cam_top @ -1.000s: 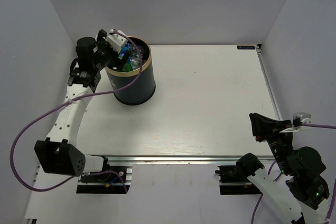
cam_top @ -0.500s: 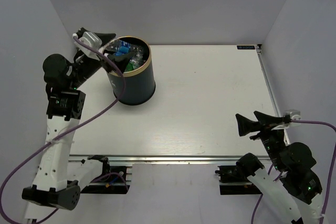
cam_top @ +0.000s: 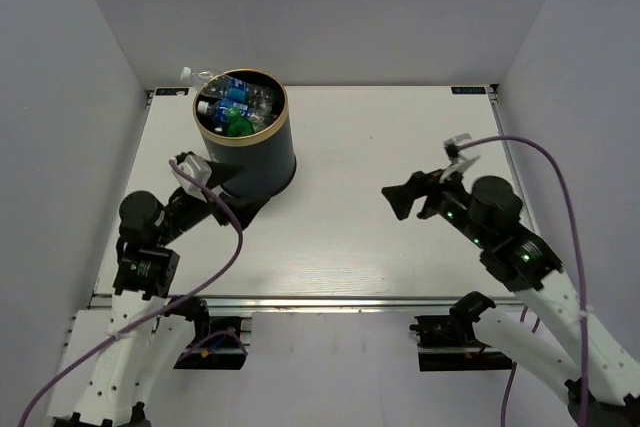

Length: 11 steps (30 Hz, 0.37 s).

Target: Put the plastic bottles in the bin

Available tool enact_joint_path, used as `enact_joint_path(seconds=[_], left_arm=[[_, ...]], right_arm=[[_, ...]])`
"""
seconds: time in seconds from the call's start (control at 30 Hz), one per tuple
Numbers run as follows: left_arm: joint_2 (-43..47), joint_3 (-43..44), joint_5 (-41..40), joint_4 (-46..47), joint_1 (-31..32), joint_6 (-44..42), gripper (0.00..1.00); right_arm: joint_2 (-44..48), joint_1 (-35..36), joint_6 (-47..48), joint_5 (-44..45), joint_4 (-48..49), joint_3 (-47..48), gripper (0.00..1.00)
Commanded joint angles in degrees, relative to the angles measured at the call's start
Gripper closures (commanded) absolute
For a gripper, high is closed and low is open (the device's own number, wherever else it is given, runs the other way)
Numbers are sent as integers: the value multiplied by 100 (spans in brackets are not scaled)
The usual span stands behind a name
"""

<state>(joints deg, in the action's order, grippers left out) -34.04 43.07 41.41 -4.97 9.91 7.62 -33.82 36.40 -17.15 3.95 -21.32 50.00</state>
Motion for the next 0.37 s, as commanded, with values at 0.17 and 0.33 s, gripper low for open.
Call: enact_joint_path(seconds=[0.17,0.33], left_arm=[[855,-1222,78,621,72,127,0],[1048,-1222,96,568,72,64,0]], right_arm=[[-635,7,167,-553,1402,-569,10],[-248,7,493,-492,1596,-869,10]])
